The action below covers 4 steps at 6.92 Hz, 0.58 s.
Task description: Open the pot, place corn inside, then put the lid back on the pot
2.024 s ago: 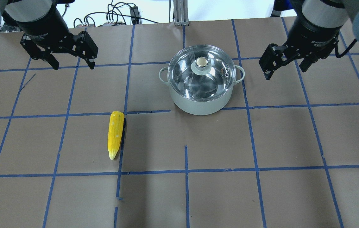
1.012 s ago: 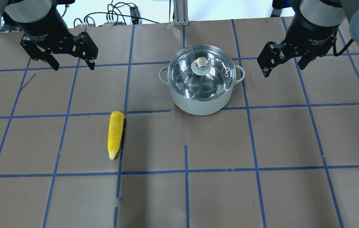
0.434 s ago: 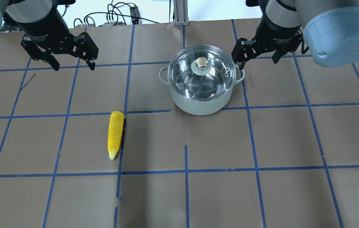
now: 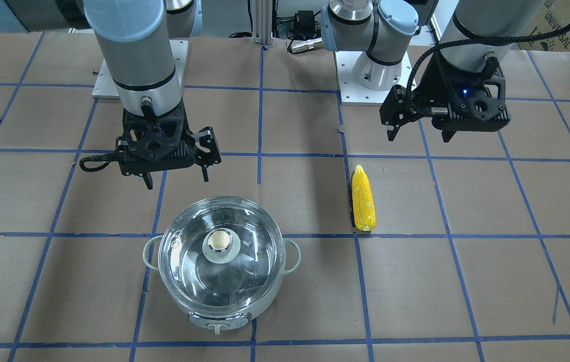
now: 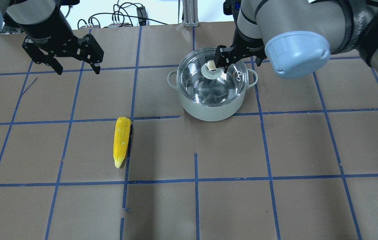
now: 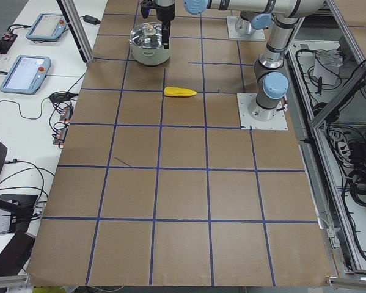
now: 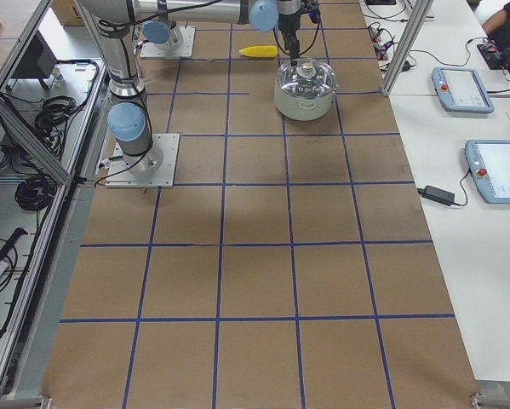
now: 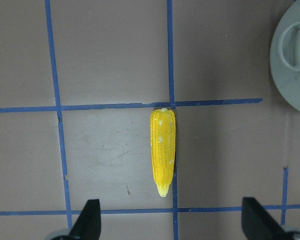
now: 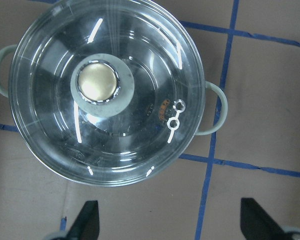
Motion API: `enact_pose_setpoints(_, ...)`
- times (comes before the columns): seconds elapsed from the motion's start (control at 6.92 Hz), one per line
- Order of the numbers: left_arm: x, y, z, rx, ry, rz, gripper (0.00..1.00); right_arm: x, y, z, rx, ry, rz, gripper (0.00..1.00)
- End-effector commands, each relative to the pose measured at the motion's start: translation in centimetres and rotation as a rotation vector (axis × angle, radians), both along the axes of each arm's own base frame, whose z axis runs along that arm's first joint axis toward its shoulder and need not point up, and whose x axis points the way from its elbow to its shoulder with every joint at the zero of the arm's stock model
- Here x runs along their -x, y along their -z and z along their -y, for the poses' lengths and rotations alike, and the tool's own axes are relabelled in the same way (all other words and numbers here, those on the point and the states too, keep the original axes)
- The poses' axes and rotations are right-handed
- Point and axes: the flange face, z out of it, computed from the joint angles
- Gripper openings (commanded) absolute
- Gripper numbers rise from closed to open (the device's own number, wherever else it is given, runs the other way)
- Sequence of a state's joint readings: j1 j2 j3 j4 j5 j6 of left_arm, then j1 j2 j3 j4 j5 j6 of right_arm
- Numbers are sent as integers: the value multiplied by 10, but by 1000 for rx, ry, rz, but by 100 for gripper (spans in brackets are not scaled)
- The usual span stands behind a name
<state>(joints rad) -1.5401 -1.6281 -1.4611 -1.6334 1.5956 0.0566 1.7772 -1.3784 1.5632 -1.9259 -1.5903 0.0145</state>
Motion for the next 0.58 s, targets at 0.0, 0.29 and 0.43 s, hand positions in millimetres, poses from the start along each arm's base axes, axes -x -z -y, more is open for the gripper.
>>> enact_pose_setpoints(0.0, -1, -1, 0, 2, 5, -2, 100, -19, 29, 27, 24, -19, 19, 99)
enact_pose_setpoints(0.29, -1, 1, 1, -1, 8, 1, 100, -51, 49, 33, -3, -65, 25, 99)
enact_pose_setpoints(0.43, -2, 1, 1, -1, 8, 1, 100, -53, 55, 34, -11, -67, 18, 99)
